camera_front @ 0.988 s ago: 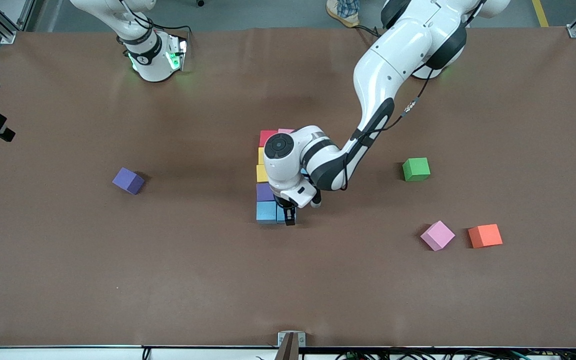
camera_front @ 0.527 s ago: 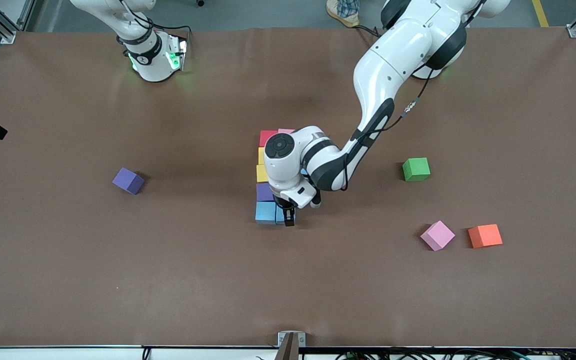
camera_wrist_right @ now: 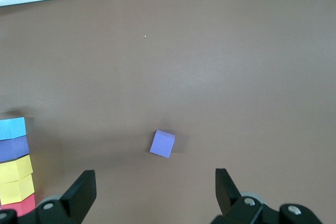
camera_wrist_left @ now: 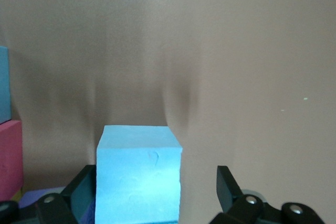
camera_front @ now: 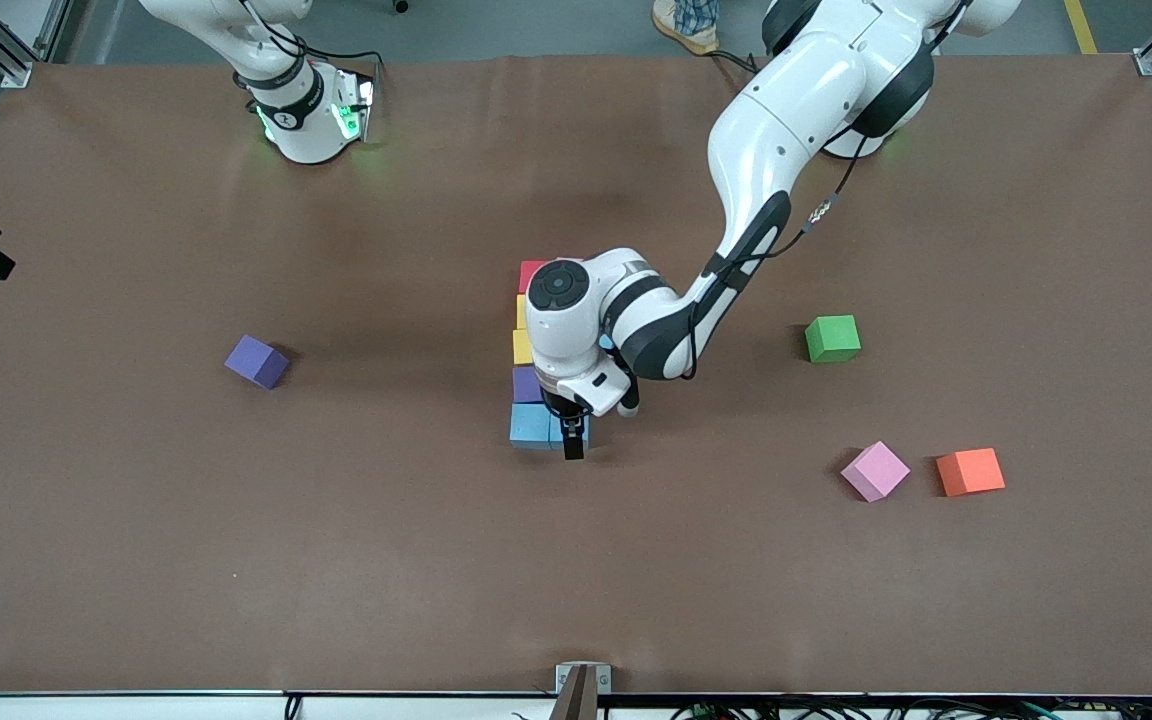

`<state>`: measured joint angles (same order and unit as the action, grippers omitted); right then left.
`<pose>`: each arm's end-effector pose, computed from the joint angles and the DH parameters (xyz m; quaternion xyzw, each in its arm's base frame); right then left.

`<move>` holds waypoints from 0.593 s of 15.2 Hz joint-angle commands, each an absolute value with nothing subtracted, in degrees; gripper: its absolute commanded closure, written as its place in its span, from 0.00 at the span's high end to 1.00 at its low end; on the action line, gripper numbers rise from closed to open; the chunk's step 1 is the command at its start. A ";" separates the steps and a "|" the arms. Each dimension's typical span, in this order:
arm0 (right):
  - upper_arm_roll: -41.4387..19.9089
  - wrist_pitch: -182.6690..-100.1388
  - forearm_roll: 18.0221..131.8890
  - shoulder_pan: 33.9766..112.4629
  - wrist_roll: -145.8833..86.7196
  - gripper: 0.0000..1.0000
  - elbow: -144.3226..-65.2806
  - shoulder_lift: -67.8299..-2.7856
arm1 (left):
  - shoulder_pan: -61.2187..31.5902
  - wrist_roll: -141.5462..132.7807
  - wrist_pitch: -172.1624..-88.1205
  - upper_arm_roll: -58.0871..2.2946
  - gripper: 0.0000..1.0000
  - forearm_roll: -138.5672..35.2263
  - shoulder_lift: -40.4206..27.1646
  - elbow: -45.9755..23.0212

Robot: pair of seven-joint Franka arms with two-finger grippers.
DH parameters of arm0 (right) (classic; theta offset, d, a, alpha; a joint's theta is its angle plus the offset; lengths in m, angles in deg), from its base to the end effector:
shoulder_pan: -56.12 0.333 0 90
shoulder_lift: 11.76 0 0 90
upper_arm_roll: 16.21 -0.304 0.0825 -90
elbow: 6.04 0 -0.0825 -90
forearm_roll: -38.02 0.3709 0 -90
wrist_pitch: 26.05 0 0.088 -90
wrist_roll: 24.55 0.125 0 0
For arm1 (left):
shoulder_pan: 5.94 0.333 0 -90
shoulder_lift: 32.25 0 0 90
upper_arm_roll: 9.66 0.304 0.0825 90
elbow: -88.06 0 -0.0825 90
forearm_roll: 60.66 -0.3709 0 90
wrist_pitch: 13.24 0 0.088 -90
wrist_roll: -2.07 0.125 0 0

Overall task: Arrange 11 blocks into digit 3
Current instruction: 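Open the left gripper and lift away from the light blue block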

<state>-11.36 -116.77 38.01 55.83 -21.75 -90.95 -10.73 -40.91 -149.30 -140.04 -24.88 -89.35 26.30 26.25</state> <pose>0.5371 -0.0488 0.6463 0.9958 -0.0692 0.0596 0.0005 0.5592 -0.5303 0.2060 0.6795 0.7231 0.0868 0.0886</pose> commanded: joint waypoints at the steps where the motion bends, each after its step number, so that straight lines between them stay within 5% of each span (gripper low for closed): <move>1: -11.38 -116.49 37.14 56.03 -21.91 1.00 -90.33 -10.88 | -41.27 -147.36 -137.78 -24.77 1.00 -89.40 23.13 25.75; 9: -11.38 -116.57 37.23 56.03 -21.91 1.00 -90.33 -10.88 | -32.15 -128.83 -123.92 -32.76 1.00 -89.23 13.11 24.87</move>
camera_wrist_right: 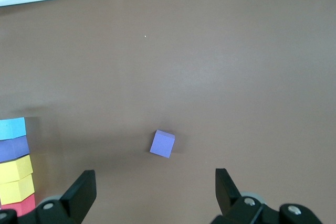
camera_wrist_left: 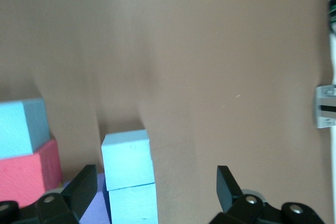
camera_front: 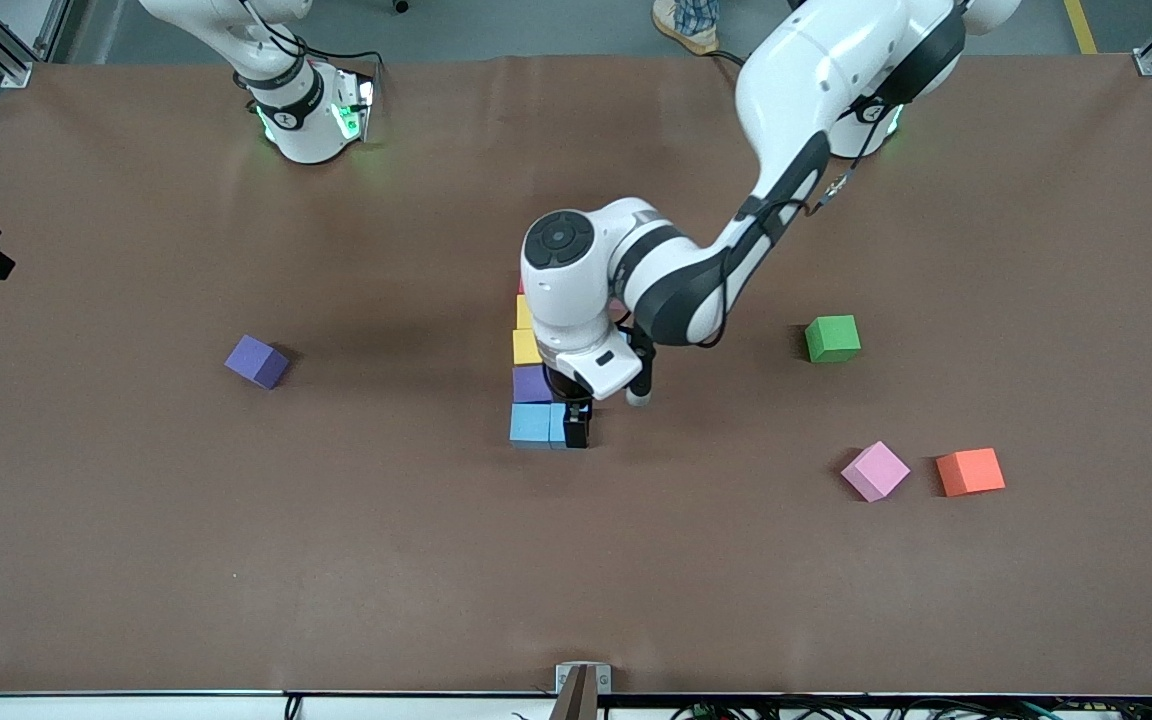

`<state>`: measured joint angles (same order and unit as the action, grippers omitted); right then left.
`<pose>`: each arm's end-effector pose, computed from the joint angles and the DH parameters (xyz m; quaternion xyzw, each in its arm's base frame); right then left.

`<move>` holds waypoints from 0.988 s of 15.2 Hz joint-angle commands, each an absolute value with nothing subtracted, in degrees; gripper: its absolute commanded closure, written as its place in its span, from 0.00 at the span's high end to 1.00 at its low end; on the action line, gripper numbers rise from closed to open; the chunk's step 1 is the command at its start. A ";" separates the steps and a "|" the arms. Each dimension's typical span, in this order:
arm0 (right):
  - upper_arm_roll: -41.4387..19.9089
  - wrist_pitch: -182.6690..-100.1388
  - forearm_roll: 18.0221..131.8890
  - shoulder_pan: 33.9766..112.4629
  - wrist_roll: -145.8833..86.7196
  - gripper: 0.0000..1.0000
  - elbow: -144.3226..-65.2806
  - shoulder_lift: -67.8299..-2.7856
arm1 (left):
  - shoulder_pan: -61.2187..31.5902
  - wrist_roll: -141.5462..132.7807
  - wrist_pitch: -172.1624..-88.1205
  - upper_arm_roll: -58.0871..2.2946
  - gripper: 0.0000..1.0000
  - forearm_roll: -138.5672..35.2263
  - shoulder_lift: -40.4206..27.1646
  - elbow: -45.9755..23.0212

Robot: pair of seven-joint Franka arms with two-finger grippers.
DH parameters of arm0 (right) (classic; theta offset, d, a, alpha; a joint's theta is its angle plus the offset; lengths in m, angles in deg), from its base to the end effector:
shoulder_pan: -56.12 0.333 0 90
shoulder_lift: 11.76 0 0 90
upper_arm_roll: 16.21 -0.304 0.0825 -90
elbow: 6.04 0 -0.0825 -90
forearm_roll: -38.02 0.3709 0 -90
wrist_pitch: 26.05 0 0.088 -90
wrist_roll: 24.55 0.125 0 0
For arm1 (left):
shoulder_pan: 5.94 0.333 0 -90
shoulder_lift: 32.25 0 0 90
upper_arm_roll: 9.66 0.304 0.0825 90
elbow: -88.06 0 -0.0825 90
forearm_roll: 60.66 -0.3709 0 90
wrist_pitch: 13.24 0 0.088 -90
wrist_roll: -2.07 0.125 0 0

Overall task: Arrange 11 blocks into digit 3
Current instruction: 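Open the left gripper and lift away from the light blue block, then reach the pink block with the left gripper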

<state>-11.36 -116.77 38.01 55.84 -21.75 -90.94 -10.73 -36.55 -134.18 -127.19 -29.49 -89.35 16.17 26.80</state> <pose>0.5371 -0.0487 0.6464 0.9958 -0.0691 0.0597 0.0005 0.5724 -0.5009 0.3301 0.7446 0.6562 0.1055 0.0620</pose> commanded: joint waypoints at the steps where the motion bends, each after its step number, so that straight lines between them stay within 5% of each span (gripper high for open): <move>1: -11.38 -116.57 37.23 56.03 -21.91 1.00 -90.33 -10.88 | -29.87 -125.58 -122.07 -34.34 1.00 -89.23 12.32 24.87; 7: -11.38 -116.57 37.23 56.03 -21.91 1.00 -90.33 -10.88 | -11.59 -103.36 -115.99 -44.36 1.00 -89.40 11.08 22.94; 15: -11.38 -116.57 37.23 56.03 -21.91 1.00 -90.33 -10.88 | 8.45 -77.48 -121.67 -46.39 1.00 -90.11 7.31 5.91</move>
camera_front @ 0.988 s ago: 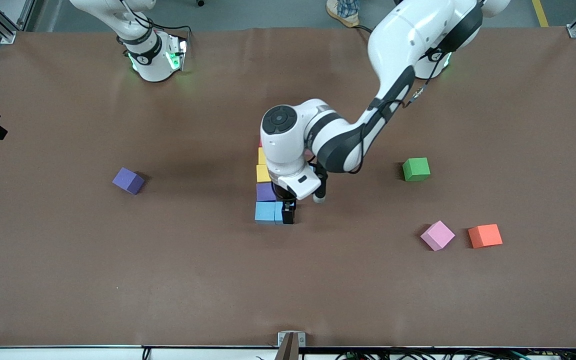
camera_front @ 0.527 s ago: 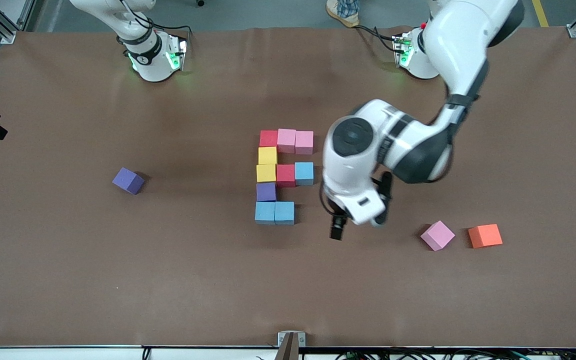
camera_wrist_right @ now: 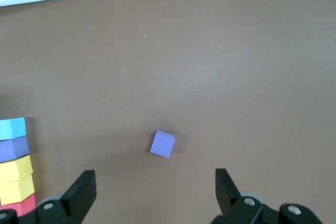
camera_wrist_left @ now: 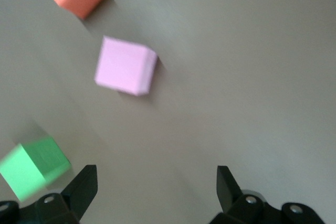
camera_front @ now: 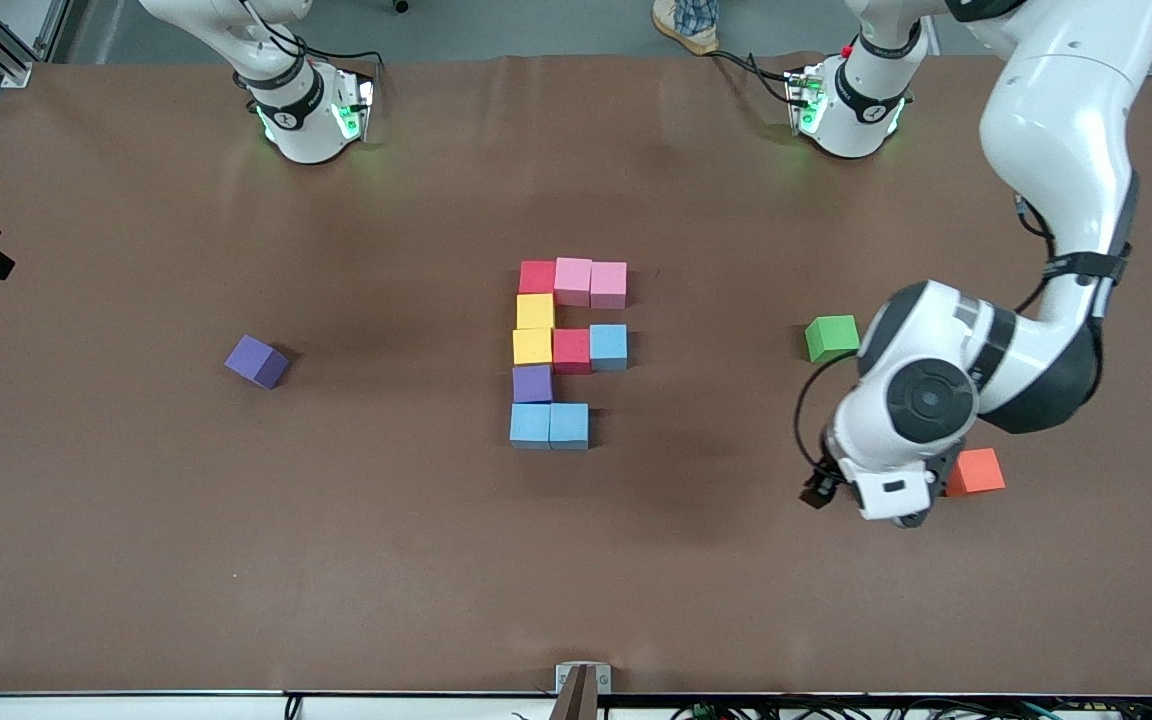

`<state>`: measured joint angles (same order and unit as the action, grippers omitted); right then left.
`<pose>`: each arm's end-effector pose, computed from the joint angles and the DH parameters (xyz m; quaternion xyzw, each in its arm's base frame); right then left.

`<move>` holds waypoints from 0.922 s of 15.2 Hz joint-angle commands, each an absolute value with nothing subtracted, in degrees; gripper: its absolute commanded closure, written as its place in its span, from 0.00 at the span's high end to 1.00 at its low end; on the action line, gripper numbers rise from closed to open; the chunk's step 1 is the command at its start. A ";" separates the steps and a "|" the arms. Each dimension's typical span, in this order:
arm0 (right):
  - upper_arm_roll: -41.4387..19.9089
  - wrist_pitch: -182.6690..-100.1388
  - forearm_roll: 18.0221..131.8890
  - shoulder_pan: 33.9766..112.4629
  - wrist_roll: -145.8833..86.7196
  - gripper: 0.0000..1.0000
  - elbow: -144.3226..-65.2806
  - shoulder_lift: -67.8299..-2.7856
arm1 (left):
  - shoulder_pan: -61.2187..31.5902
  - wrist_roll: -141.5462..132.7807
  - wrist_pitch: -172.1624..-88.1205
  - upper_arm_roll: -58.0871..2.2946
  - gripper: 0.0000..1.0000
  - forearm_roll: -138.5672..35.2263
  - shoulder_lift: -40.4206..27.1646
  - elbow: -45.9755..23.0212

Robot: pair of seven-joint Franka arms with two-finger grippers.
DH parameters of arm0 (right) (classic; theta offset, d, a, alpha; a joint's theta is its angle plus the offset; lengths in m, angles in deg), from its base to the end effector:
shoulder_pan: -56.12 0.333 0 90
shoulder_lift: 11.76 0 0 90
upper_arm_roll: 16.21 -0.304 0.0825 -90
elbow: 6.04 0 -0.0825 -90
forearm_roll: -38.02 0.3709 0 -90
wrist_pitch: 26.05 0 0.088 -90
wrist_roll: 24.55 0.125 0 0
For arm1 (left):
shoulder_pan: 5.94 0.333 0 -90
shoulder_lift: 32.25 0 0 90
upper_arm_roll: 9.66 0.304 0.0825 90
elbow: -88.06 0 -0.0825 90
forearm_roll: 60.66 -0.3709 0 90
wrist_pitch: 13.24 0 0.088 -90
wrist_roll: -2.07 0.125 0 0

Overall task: Arrange 11 blocks into digit 3
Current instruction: 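Reach the pink block with the left gripper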

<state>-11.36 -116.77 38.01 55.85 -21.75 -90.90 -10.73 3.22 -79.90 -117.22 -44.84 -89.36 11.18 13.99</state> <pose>0.5371 -0.0486 0.6467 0.9958 -0.0690 0.0601 0.0005 0.6810 -0.1724 0.3180 -0.8897 -0.4525 0.0045 0.0606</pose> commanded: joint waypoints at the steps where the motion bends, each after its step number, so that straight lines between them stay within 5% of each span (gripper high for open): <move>1: -11.38 -116.57 37.23 56.03 -21.91 1.00 -90.33 -10.88 | 11.26 -77.04 -125.44 -47.44 1.00 -90.28 6.52 2.14; 4: -11.38 -116.57 37.23 56.03 -21.91 1.00 -90.33 -10.88 | 16.28 -73.20 -132.24 -47.63 1.00 -91.41 6.16 -3.69; 14: -11.29 -116.58 37.23 55.95 -21.91 1.00 -90.33 -10.88 | 18.76 -63.06 -140.50 -46.13 1.00 -92.48 11.78 -3.87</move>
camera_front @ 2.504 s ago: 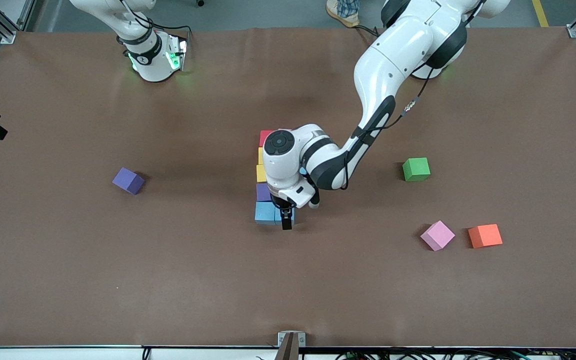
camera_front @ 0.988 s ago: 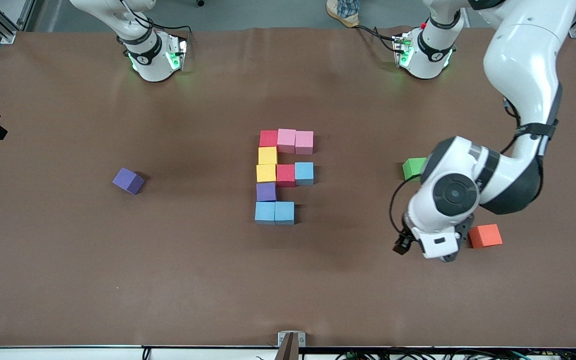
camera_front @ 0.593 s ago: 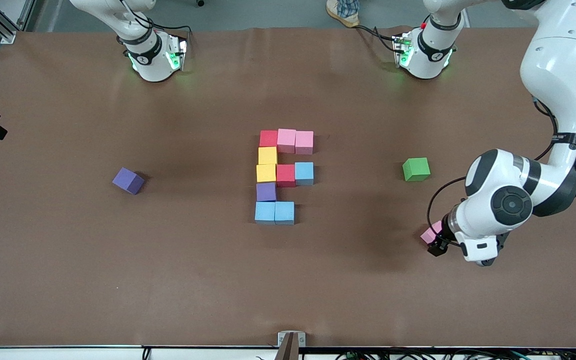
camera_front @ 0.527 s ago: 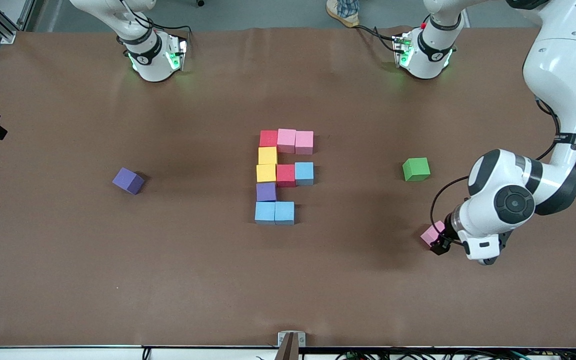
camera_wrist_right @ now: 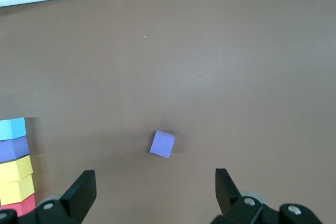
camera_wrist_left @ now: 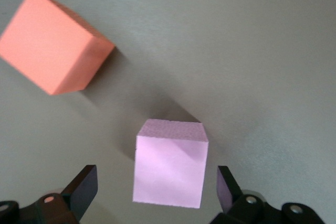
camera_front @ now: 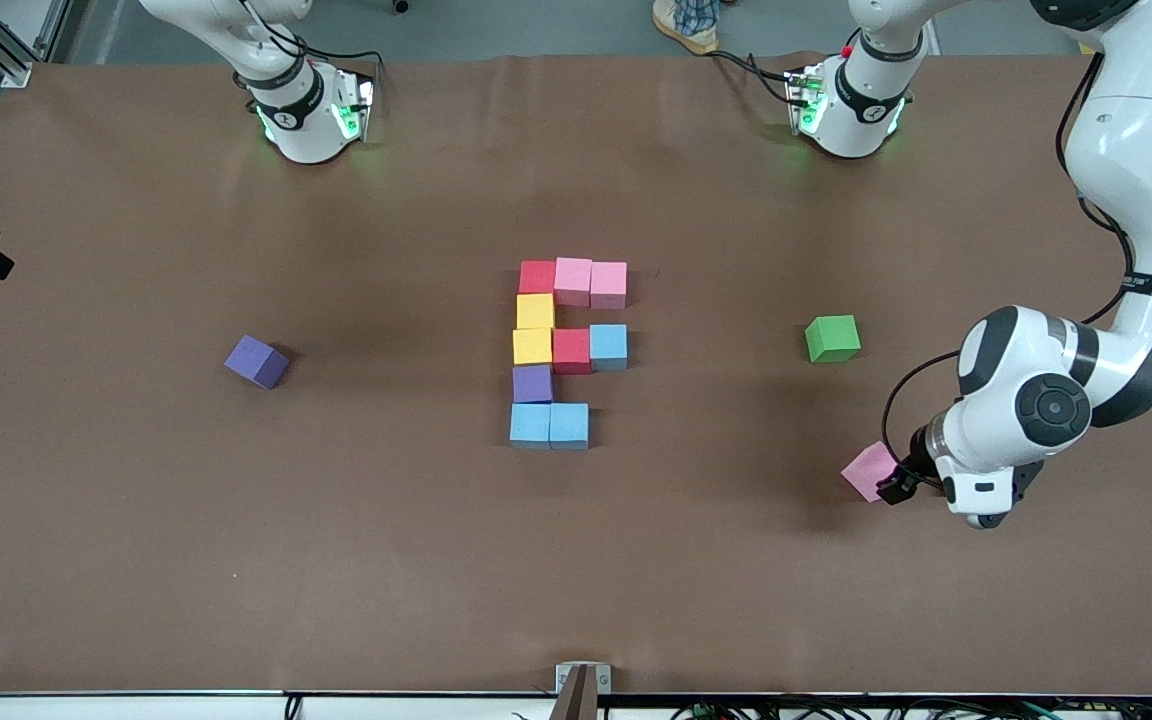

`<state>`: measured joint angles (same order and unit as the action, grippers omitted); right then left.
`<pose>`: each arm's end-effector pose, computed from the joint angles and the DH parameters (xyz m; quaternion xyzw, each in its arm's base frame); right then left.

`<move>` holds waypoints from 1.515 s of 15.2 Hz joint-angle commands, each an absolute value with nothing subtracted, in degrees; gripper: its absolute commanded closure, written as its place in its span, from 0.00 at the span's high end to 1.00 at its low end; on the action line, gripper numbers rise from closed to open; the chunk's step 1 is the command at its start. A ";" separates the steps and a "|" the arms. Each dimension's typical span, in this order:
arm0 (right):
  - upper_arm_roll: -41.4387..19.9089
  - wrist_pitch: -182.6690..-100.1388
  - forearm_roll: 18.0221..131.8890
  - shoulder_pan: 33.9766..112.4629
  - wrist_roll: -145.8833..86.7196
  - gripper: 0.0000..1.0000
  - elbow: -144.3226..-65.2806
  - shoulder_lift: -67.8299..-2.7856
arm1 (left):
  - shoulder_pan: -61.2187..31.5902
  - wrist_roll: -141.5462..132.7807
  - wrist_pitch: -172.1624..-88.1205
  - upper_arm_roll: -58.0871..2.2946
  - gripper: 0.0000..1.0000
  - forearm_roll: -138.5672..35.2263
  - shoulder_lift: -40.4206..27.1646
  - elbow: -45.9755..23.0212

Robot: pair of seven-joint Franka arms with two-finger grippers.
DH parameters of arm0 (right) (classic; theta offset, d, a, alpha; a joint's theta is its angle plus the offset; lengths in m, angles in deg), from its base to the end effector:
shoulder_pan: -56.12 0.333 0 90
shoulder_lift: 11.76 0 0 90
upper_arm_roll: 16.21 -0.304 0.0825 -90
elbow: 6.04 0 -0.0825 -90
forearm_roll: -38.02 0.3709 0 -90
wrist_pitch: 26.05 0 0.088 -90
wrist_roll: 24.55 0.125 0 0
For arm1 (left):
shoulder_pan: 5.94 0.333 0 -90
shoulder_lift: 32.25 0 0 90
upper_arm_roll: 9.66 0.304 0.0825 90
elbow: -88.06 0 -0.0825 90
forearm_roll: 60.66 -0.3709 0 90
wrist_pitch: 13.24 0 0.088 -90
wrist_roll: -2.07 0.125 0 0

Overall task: Arrange 11 blocks into digit 3
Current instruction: 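Grasp the pink block with the left gripper and lift it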

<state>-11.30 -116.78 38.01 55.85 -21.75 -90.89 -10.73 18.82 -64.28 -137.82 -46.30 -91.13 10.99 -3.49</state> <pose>0.5371 -0.0492 0.6468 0.9958 -0.0695 0.0602 0.0006 0.6715 -0.0593 0.2317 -0.9264 -0.3764 -0.0025 0.0041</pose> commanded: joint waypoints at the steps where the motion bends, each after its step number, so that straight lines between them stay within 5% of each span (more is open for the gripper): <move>1: -11.29 -116.66 37.23 55.95 -21.91 1.00 -90.33 -10.88 | 18.67 -63.06 -140.94 -46.13 1.00 -92.48 12.31 -3.87; 8: -11.29 -116.66 37.23 56.03 -21.91 1.00 -90.33 -10.96 | 18.41 -63.06 -145.16 -45.17 0.95 -96.26 15.91 -3.87; 10: -11.29 -116.66 37.23 56.12 -21.91 1.00 -90.33 -10.96 | 18.14 -63.49 -146.30 -44.64 0.68 -96.17 16.35 -3.79; 12: -11.29 -116.66 37.23 56.12 -21.91 1.00 -90.33 -10.96 | 16.83 -65.68 -146.31 -44.73 0.26 -95.21 16.27 -3.26; 14: -11.29 -116.66 37.23 56.03 -21.91 1.00 -90.33 -10.96 | 15.08 -71.38 -146.31 -44.81 0.03 -95.11 15.92 -3.08; 23: -11.29 -116.75 37.23 56.12 -21.91 1.00 -90.33 -10.96 | 0.24 -107.04 -144.56 -47.01 0.01 -94.94 15.12 1.56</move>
